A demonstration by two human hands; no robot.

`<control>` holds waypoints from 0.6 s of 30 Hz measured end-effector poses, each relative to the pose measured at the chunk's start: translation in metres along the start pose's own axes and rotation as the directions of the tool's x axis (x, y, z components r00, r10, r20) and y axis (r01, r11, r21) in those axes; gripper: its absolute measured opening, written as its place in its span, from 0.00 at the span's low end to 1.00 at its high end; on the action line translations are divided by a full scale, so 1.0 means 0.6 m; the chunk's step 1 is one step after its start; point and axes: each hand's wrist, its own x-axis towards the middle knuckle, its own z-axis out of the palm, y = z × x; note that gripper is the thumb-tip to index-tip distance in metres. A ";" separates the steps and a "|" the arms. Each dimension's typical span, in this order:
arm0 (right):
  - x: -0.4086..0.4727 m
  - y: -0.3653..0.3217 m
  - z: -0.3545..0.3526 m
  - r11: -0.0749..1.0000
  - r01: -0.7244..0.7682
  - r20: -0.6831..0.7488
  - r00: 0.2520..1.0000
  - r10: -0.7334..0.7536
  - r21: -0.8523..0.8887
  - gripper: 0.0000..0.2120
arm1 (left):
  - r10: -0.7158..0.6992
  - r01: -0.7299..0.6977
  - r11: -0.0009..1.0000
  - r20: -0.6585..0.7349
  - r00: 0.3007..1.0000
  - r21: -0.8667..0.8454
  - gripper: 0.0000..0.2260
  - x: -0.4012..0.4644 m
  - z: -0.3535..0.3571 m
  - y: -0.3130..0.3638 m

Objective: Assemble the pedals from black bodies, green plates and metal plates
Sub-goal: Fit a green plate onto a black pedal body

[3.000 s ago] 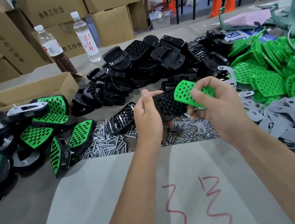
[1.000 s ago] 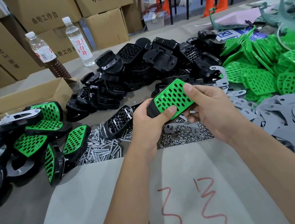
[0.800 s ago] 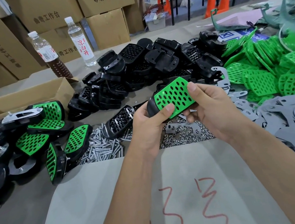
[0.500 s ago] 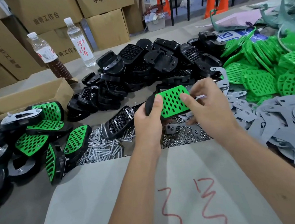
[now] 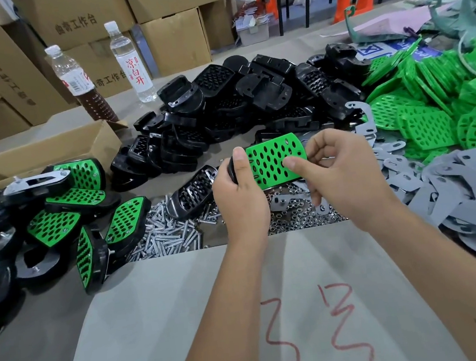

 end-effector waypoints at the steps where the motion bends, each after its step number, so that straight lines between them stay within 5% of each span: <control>1: -0.001 -0.002 0.002 1.000 -0.009 -0.002 1.000 0.009 0.019 0.13 | 0.007 -0.007 1.000 -0.010 1.000 0.000 0.18 0.000 0.000 0.000; 6: -0.005 -0.003 0.008 0.972 -0.130 0.034 0.991 0.126 0.196 0.12 | 0.001 -0.001 1.000 0.018 1.000 0.024 0.20 -0.002 0.001 0.004; 13: -0.004 0.001 0.011 0.937 -0.278 0.109 0.959 0.261 0.209 0.10 | -0.246 0.261 0.953 0.109 0.963 -0.153 0.23 -0.003 -0.001 0.008; 18: -0.006 -0.009 0.019 0.942 -0.275 0.124 0.959 0.255 0.194 0.10 | -0.329 0.331 0.915 0.048 0.943 -0.232 0.16 -0.006 -0.005 0.014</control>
